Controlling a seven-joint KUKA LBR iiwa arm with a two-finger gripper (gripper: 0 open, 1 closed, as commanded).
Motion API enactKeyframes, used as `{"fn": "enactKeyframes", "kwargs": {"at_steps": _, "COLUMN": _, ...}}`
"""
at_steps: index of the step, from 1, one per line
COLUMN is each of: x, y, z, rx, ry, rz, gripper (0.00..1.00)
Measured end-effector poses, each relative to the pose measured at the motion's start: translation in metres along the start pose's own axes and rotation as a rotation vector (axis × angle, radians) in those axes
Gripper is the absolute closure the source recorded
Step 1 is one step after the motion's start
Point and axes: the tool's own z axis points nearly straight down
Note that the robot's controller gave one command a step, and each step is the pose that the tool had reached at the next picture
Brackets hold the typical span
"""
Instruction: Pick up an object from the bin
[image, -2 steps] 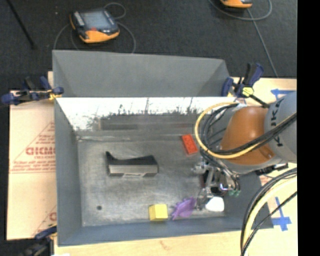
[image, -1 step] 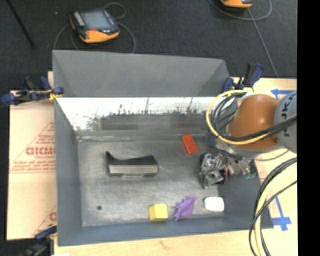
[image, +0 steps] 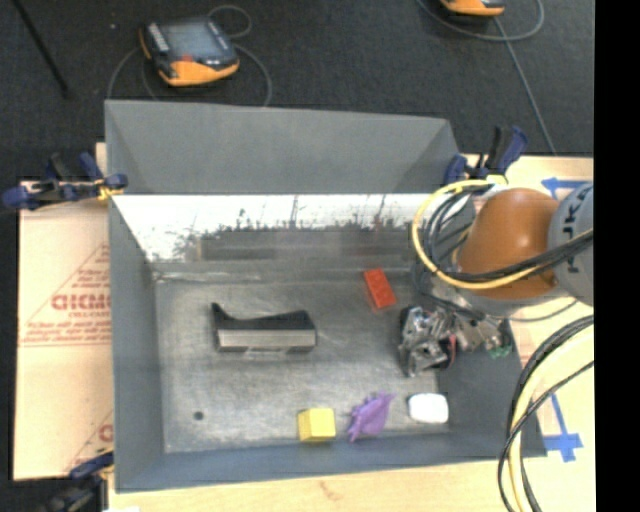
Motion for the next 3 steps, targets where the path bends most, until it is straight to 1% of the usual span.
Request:
{"fn": "enactKeyframes", "kwargs": {"at_steps": 1, "x": 0.001, "y": 0.001, "z": -0.004, "rx": -0.001, "ry": 0.002, "rz": 0.0, "gripper": 1.0}}
{"fn": "enactKeyframes", "kwargs": {"at_steps": 2, "x": 0.003, "y": 0.001, "z": -0.024, "rx": 0.0, "ry": 0.007, "rz": 0.0, "gripper": 1.0}}
{"fn": "enactKeyframes", "kwargs": {"at_steps": 3, "x": 0.0, "y": -0.001, "z": -0.039, "rx": 0.007, "ry": 0.0, "rz": 0.001, "gripper": 1.0}}
